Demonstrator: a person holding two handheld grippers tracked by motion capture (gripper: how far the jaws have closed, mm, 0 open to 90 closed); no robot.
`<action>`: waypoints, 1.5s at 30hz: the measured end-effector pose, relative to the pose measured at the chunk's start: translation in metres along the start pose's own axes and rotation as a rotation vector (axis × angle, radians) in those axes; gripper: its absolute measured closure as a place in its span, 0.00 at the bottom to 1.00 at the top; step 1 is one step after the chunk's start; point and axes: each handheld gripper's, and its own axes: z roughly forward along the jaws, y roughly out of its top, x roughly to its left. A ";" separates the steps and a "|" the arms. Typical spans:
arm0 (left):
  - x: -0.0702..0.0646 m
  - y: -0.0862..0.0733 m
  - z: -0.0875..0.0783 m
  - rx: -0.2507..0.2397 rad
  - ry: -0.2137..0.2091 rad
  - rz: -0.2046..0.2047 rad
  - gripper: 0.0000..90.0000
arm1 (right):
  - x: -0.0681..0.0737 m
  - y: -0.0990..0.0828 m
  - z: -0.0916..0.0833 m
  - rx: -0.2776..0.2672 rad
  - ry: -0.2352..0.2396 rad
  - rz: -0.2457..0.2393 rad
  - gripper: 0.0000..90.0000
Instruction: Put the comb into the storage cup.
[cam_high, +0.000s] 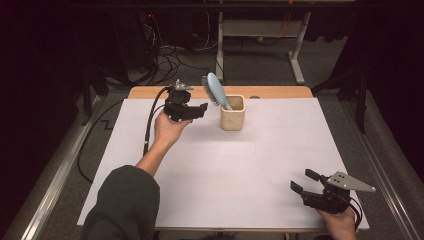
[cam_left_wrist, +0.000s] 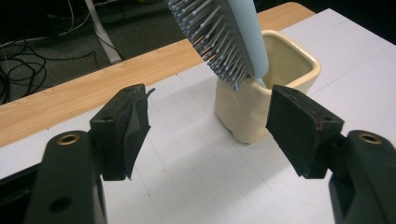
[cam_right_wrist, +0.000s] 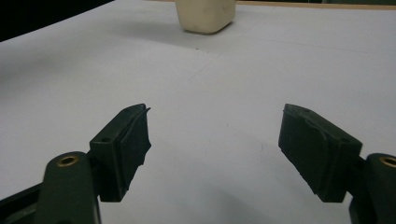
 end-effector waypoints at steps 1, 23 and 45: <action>0.000 0.000 0.000 -0.002 -0.001 -0.003 0.34 | 0.000 0.000 0.000 -0.001 0.000 0.001 0.28; 0.012 -0.014 -0.013 -0.012 0.007 -0.028 0.34 | -0.001 0.000 -0.001 0.000 -0.003 0.003 0.28; 0.016 -0.024 -0.026 -0.024 0.003 -0.038 0.34 | -0.001 -0.001 -0.002 -0.002 -0.006 0.005 0.28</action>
